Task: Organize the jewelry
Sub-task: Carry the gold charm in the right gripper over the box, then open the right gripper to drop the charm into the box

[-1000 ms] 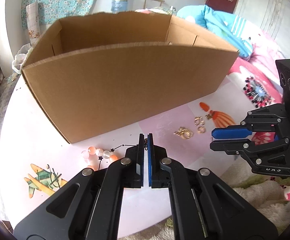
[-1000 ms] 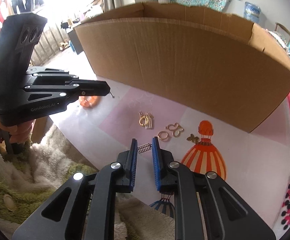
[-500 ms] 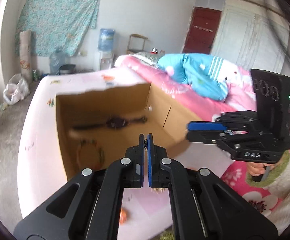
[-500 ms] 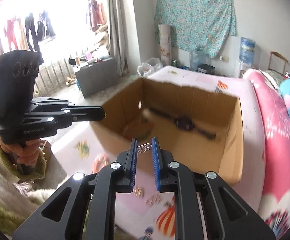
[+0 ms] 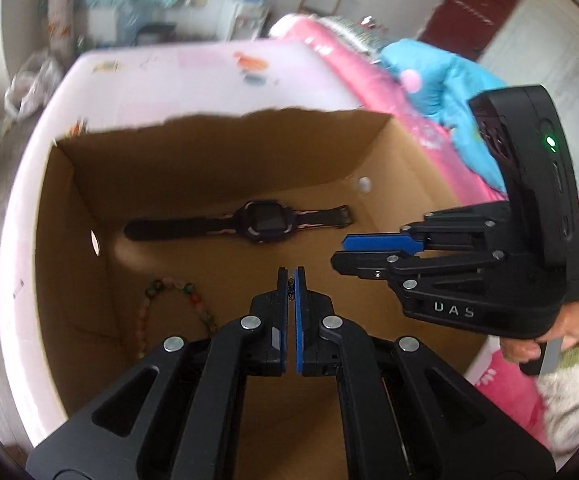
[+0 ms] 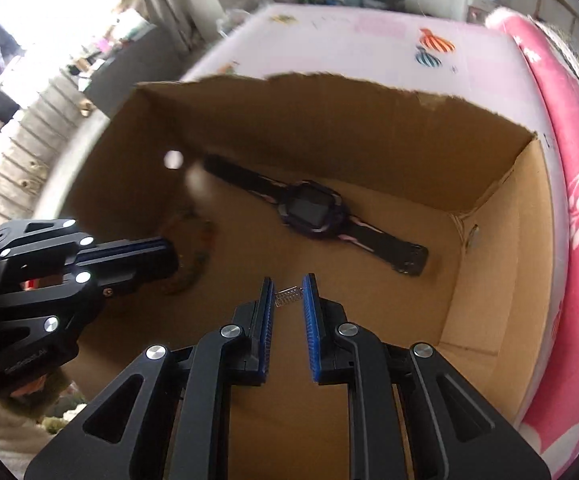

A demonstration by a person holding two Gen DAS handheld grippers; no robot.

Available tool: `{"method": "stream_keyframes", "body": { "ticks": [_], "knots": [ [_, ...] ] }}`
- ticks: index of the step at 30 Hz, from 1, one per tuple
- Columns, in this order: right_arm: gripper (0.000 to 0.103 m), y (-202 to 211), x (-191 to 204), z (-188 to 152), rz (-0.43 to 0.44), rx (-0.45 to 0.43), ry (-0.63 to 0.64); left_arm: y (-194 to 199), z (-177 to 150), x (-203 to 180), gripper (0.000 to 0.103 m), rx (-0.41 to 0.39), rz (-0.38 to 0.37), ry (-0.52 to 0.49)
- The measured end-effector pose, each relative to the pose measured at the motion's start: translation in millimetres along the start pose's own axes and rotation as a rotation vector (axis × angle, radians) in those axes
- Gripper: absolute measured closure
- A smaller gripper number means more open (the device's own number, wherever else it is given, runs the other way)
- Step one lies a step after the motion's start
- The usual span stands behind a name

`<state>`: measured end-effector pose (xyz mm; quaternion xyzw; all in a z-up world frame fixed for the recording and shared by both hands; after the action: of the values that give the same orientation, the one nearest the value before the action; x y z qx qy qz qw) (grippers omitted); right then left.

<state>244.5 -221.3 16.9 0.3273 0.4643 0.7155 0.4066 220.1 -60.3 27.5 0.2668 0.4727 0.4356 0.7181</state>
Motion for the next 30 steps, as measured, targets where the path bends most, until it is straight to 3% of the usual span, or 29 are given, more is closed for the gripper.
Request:
{"method": "stream_keyframes", "body": {
  "ticks": [6, 13, 23, 25, 27, 28, 30],
  "knots": [
    [0.088, -10, -9, 2, -0.006, -0.002, -0.021, -16, 7, 3, 0.100, 0.030, -0.012, 0.043],
    [0.086, -12, -18, -1, 0.015, -0.007, -0.081, -14, 7, 1, 0.086, 0.027, -0.002, 0.031],
    [0.086, -4, -21, -3, 0.012, -0.058, -0.104, -12, 9, 6, 0.086, 0.017, -0.013, 0.053],
    [0.086, 5, -19, -4, 0.001, -0.103, -0.099, -6, 8, 5, 0.086, -0.011, -0.035, 0.045],
    [0.085, 20, -16, -6, -0.005, -0.155, -0.098, 13, 3, 0, 0.085, -0.106, -0.063, 0.003],
    [0.083, 29, -14, -8, -0.007, -0.187, -0.096, 22, 0, -3, 0.079, -0.139, -0.068, -0.018],
    [0.069, 58, -6, -18, -0.040, -0.271, -0.088, 50, -11, -8, 0.071, -0.216, -0.120, -0.054]
  ]
}}
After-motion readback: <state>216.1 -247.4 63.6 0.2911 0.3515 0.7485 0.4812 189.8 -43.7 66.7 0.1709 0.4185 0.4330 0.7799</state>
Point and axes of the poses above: each gripper's, at about its wrist camera, not at the fingertips, and y roughly against the way its jaws point, x to its left, z to its top, the point moved 1 cm from there along -y, roughly the way its jaws point, and after that the axes turned 13 degrees about y, right-handed, at the moved point
